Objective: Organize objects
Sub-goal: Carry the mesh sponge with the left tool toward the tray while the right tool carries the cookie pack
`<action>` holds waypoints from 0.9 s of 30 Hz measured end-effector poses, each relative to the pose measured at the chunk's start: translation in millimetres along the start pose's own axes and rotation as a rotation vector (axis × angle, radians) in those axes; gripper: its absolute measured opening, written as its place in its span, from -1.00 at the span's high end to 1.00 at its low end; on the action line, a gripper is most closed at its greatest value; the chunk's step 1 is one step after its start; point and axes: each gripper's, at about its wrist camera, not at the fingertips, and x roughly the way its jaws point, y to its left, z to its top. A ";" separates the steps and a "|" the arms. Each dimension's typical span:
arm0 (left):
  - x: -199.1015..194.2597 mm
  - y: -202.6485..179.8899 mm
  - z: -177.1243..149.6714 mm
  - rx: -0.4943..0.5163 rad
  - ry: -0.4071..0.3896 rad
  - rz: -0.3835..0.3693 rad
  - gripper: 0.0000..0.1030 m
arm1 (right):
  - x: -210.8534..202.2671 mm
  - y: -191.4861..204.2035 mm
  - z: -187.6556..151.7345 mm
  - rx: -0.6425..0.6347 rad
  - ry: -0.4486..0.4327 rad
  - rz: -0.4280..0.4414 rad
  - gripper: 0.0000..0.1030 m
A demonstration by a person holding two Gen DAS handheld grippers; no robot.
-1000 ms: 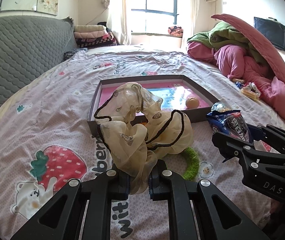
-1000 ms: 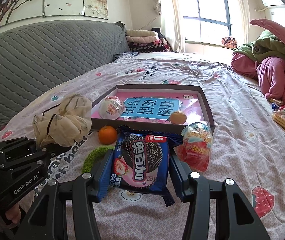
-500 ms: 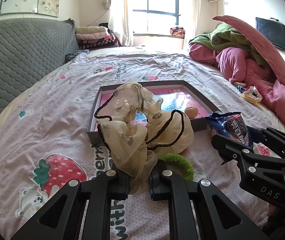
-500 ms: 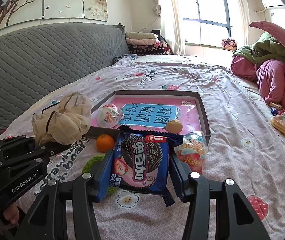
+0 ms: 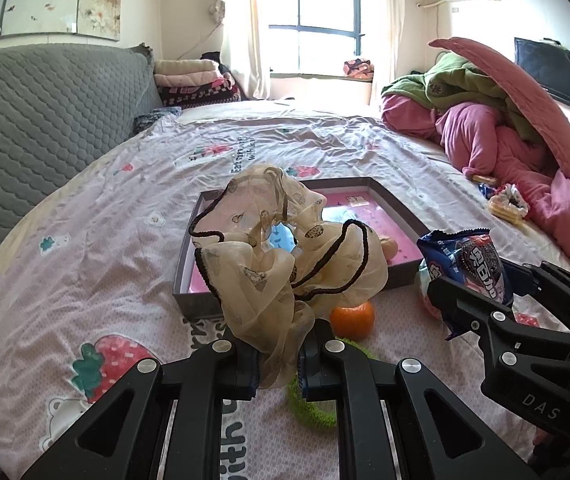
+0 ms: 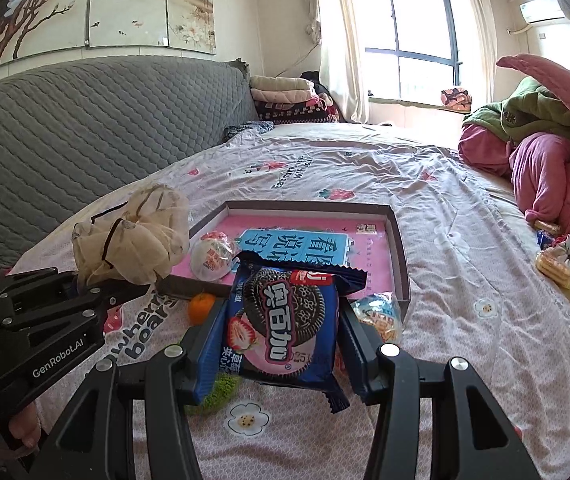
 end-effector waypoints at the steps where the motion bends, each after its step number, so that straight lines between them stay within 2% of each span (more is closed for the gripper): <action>1: 0.1 -1.1 0.8 0.000 0.001 0.001 0.74 | -0.1 0.0 1.0 -0.003 -0.002 0.000 -0.01; 27: 21.7 -8.6 23.9 -0.025 0.015 -0.006 0.74 | 5.0 -7.2 20.4 -0.025 -0.027 -0.023 -0.01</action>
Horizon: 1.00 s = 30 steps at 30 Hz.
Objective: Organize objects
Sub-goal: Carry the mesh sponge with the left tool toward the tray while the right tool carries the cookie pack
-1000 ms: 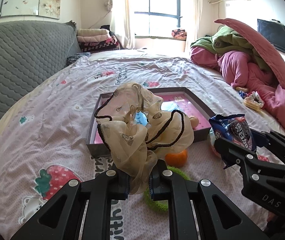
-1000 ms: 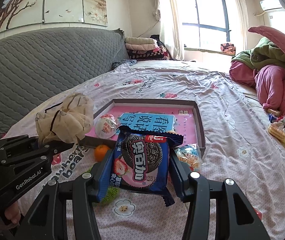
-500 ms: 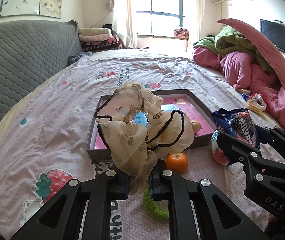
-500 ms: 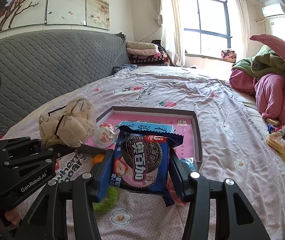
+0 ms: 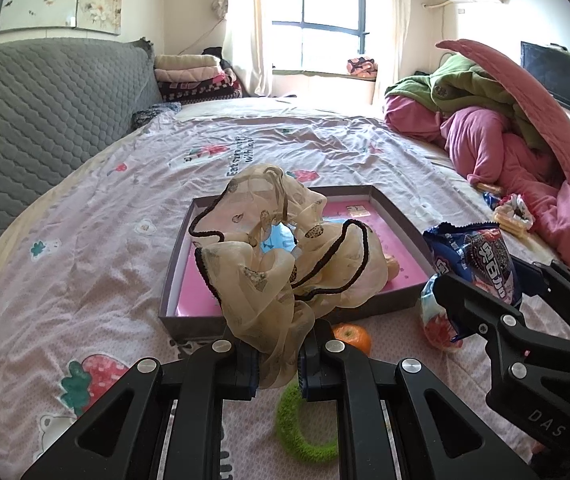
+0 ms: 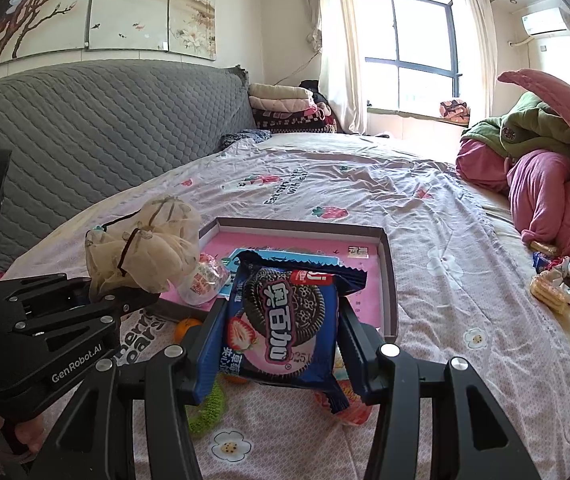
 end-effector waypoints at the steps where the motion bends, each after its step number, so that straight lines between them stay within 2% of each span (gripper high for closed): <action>1: 0.9 -1.2 1.5 0.001 -0.001 0.001 0.74 | 0.2 -0.9 0.7 0.003 0.000 0.000 -0.01; 30: 14.6 -15.3 26.9 0.032 -0.009 0.025 0.71 | 17.8 -15.3 33.0 -0.047 -0.055 -0.024 -0.01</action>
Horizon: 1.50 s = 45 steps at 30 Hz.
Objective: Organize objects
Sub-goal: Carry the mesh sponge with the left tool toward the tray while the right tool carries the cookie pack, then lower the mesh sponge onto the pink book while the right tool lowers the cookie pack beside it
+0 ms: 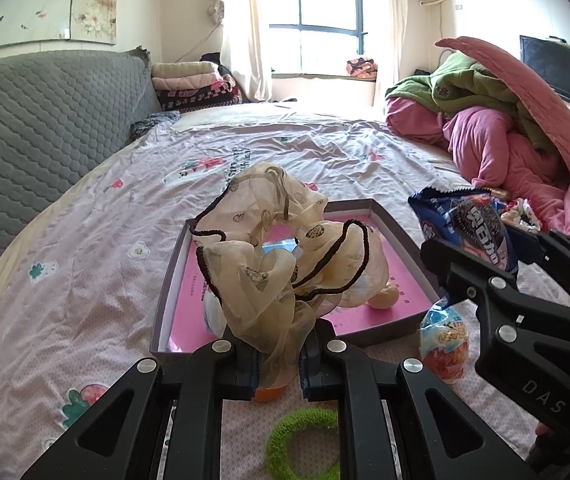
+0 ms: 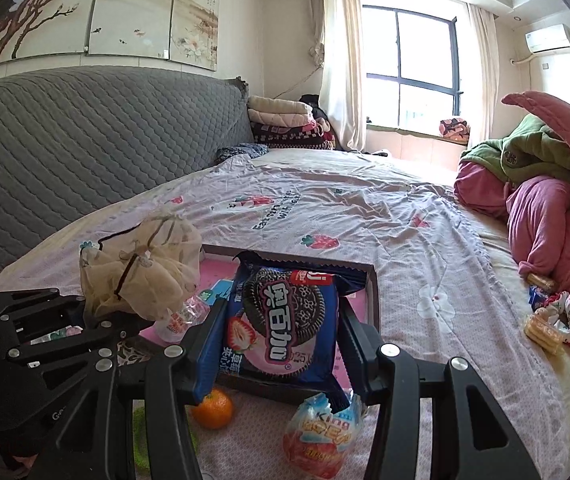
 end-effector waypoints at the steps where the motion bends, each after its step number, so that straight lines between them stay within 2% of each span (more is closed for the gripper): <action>1: 1.4 -0.7 0.9 0.002 0.002 0.000 0.71 | 1.1 -1.0 1.0 -0.006 0.001 -0.007 -0.01; 26: 28.1 -6.8 11.9 0.005 0.057 -0.011 0.69 | 21.9 -23.9 11.6 0.006 0.032 -0.015 -0.02; 38: 53.9 -7.4 25.5 -0.004 0.072 -0.049 0.69 | 40.8 -39.7 13.7 -0.004 0.068 -0.075 -0.02; 45: 74.3 -15.7 23.4 0.007 0.099 -0.062 0.69 | 55.5 -45.8 8.8 -0.003 0.117 -0.089 -0.02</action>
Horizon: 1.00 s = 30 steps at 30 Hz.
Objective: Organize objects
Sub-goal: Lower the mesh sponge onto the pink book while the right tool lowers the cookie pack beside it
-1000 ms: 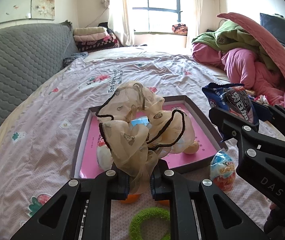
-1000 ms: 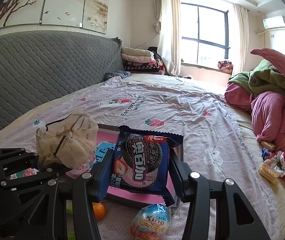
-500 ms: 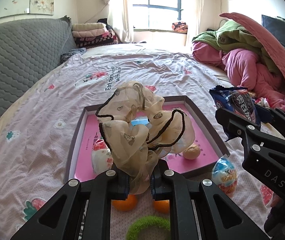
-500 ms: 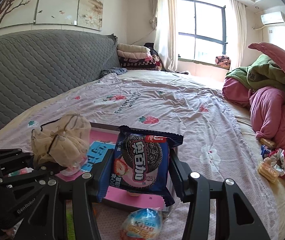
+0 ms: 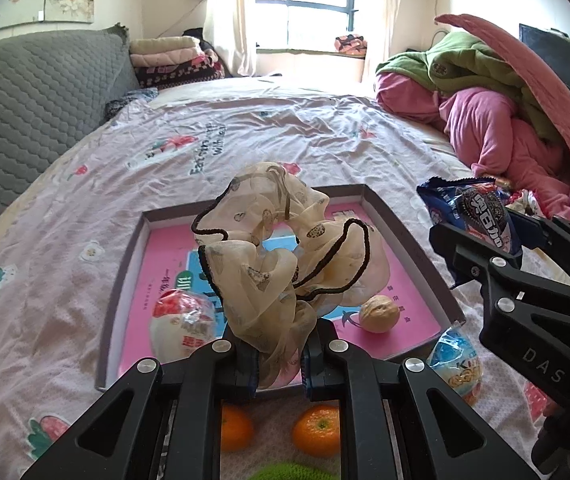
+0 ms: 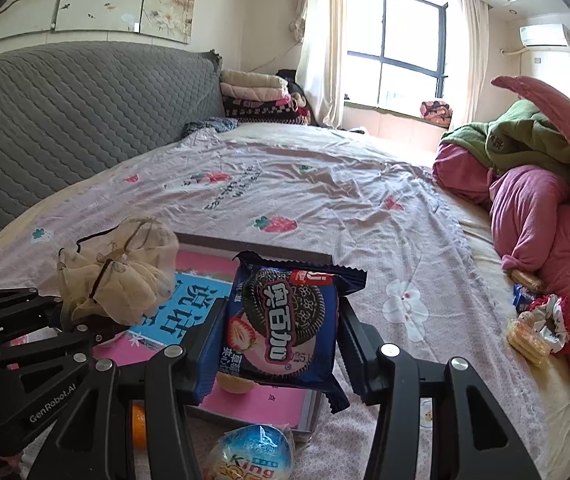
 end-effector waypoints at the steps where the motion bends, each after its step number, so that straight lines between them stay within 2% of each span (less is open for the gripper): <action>1: 3.5 -0.7 -0.4 0.004 0.005 -0.001 0.69 | 2.2 -0.1 -0.6 0.000 0.008 -0.004 -0.02; 18: 42.6 -5.9 -9.3 0.015 0.077 -0.039 0.65 | 42.4 -10.8 -12.9 0.045 0.156 -0.006 -0.02; 30: 60.1 -17.6 -9.8 0.055 0.124 -0.048 0.65 | 55.6 -8.1 -17.4 0.021 0.197 -0.043 -0.02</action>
